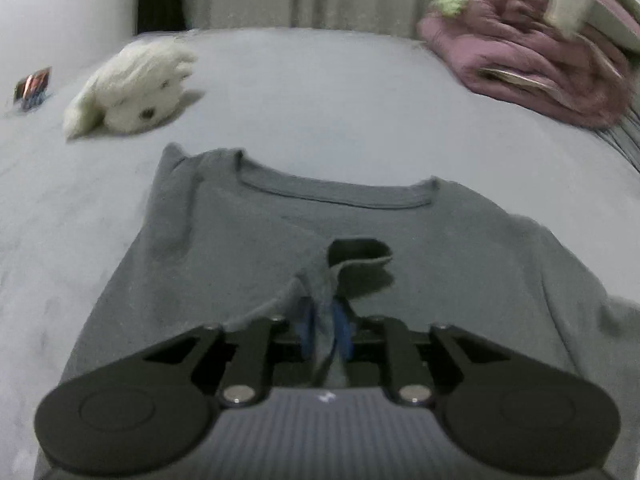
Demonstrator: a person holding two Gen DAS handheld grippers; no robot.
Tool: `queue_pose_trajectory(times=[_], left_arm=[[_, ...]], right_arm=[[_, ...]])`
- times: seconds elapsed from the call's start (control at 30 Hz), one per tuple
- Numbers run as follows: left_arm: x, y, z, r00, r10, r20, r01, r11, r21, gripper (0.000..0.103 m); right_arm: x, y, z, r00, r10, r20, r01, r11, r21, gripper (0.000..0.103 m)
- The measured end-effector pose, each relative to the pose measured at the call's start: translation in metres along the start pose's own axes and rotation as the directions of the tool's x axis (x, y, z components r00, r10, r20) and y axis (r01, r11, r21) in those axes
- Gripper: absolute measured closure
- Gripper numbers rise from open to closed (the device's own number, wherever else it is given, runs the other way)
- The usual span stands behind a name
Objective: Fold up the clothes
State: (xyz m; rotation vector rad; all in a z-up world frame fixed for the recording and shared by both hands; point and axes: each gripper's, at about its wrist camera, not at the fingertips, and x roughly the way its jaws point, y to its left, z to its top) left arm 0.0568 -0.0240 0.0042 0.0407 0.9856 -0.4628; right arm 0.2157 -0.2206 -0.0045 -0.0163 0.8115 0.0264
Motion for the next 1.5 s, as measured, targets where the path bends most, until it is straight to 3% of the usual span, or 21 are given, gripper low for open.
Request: queue_pose_trajectory(times=[0.07,0.2,0.37,0.57,0.7,0.83,0.93,1.0,1.17,1.33,1.5], left_arm=[[-0.004,0.002,0.001,1.0,-0.005,0.011,0.005,1.0,-0.013,0.063],[-0.007,0.005,0.002,1.0,-0.001,0.025,0.001,1.0,-0.021,0.063],[-0.005,0.005,0.001,1.0,0.021,0.02,-0.021,1.0,-0.011,0.063],[-0.003,0.005,-0.001,0.999,0.047,0.015,-0.047,0.999,0.002,0.063],[-0.004,-0.001,-0.004,0.998,0.06,0.017,-0.06,0.998,0.02,0.063],[-0.007,-0.005,-0.009,0.998,0.058,0.02,-0.059,0.998,0.032,0.063],[-0.009,-0.011,-0.016,0.998,0.062,0.021,-0.063,0.996,0.057,0.063],[-0.011,-0.015,-0.02,0.998,0.063,0.023,-0.065,0.995,0.075,0.063],[-0.019,-0.022,-0.037,0.998,0.055,0.024,-0.057,0.993,0.104,0.06],[-0.03,-0.028,-0.055,0.998,0.055,0.029,-0.058,0.993,0.102,0.057],[-0.037,-0.035,-0.069,0.996,0.082,0.047,-0.086,0.991,0.101,0.056]], right_arm=[[-0.017,-0.01,-0.007,0.999,0.004,0.044,-0.008,0.997,0.082,0.062],[-0.053,-0.024,-0.029,0.994,0.097,0.059,-0.106,0.977,0.183,0.064],[-0.091,-0.023,-0.088,0.976,0.217,-0.027,-0.201,0.939,0.279,0.067],[-0.165,0.009,-0.166,0.959,0.281,-0.038,-0.268,0.942,0.203,0.068],[-0.201,0.026,-0.194,0.948,0.311,-0.063,-0.297,0.939,0.172,0.071],[-0.228,0.03,-0.219,0.928,0.364,-0.084,-0.34,0.915,0.217,0.072],[-0.245,0.035,-0.237,0.928,0.361,-0.093,-0.336,0.918,0.213,0.081],[-0.25,0.034,-0.247,0.923,0.373,-0.097,-0.34,0.907,0.248,0.095],[-0.261,0.027,-0.258,0.927,0.366,-0.074,-0.328,0.892,0.311,0.096],[-0.268,0.031,-0.265,0.937,0.342,-0.069,-0.312,0.91,0.272,0.09],[-0.273,0.04,-0.271,0.945,0.32,-0.066,-0.298,0.926,0.23,0.092]])
